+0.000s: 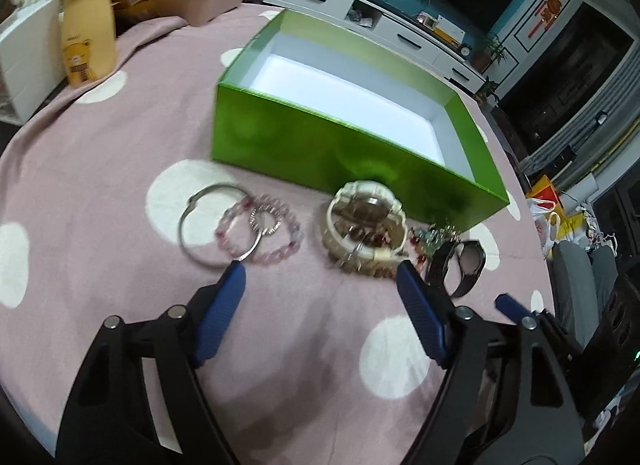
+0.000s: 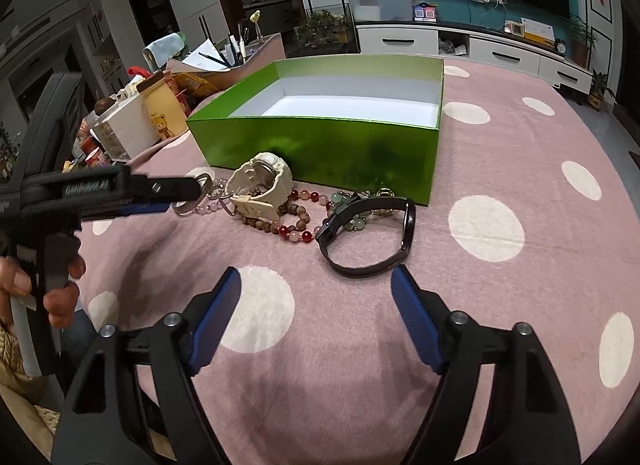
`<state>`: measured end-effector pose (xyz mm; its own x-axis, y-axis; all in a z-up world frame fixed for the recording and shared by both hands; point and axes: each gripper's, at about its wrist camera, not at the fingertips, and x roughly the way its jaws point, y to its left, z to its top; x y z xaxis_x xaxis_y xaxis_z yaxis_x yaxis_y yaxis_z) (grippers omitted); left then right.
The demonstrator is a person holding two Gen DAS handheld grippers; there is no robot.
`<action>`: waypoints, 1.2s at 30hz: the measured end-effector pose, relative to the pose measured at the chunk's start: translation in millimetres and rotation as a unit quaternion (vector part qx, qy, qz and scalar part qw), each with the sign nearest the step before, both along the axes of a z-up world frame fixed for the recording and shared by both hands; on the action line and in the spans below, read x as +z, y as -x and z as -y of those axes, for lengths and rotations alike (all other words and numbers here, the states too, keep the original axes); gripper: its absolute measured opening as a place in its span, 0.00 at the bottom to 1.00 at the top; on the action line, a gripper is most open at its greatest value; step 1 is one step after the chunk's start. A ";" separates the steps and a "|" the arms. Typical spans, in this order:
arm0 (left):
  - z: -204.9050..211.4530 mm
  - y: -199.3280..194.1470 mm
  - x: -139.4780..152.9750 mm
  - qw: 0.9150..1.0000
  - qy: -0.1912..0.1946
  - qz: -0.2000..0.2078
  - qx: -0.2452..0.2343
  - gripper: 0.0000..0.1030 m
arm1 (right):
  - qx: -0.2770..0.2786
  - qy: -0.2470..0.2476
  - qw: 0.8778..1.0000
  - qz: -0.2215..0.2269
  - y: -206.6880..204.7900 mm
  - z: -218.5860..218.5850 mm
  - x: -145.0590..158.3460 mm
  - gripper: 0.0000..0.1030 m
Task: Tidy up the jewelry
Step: 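Grasp the white watch with the left tool while the right tool grasps the black band watch, then carry both watches into the green box and open both tools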
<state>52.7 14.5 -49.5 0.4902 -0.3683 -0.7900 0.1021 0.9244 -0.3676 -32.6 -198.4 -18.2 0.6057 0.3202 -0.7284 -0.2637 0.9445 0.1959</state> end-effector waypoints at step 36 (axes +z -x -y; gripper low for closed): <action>18.3 -35.3 7.7 0.999 -0.035 0.009 -0.031 0.10 | 0.019 -0.001 0.999 0.049 -22.0 25.3 25.3 0.03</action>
